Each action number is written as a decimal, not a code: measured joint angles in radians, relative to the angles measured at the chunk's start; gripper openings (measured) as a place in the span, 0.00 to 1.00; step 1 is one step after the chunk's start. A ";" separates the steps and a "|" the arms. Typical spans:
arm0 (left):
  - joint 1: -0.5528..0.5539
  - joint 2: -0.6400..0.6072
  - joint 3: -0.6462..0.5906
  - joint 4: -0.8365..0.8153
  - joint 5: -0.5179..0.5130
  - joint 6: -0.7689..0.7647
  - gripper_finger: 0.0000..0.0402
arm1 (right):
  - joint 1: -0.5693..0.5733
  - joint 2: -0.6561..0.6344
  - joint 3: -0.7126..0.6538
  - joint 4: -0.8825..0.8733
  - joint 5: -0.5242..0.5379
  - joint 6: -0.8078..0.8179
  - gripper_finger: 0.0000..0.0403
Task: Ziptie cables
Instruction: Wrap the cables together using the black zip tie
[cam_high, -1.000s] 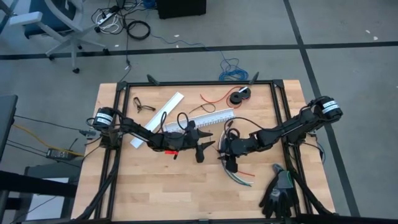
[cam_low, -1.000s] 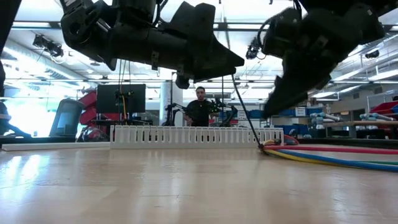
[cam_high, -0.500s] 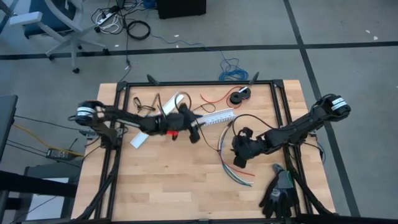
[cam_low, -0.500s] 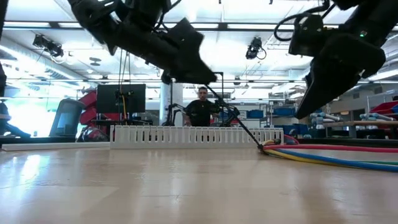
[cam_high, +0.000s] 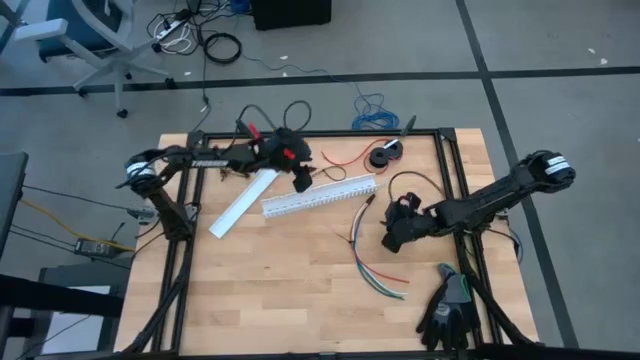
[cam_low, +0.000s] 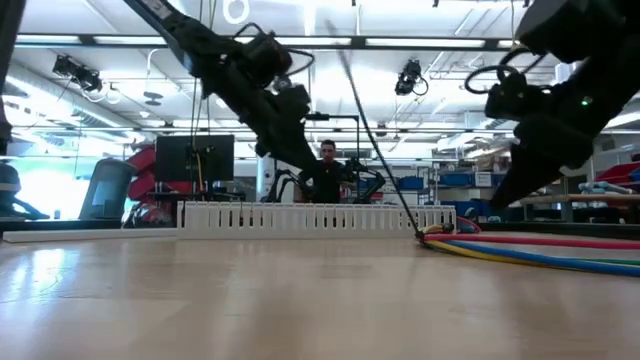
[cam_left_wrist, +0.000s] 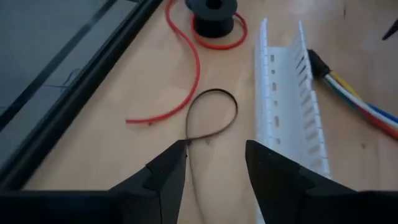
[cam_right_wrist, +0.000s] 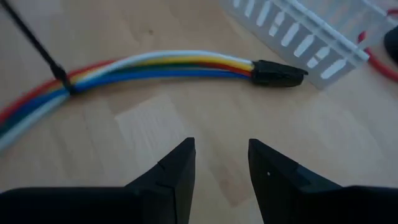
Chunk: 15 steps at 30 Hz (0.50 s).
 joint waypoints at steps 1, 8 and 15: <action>0.015 0.025 0.034 -0.028 0.022 0.026 0.43 | -0.022 -0.033 -0.020 0.014 -0.017 -0.002 0.34; 0.076 0.252 0.279 -0.184 0.113 0.141 0.33 | -0.207 -0.235 -0.113 0.062 -0.085 -0.091 0.32; 0.078 0.449 0.501 -0.315 0.130 0.194 0.31 | -0.340 -0.320 -0.116 0.076 -0.268 -0.220 0.32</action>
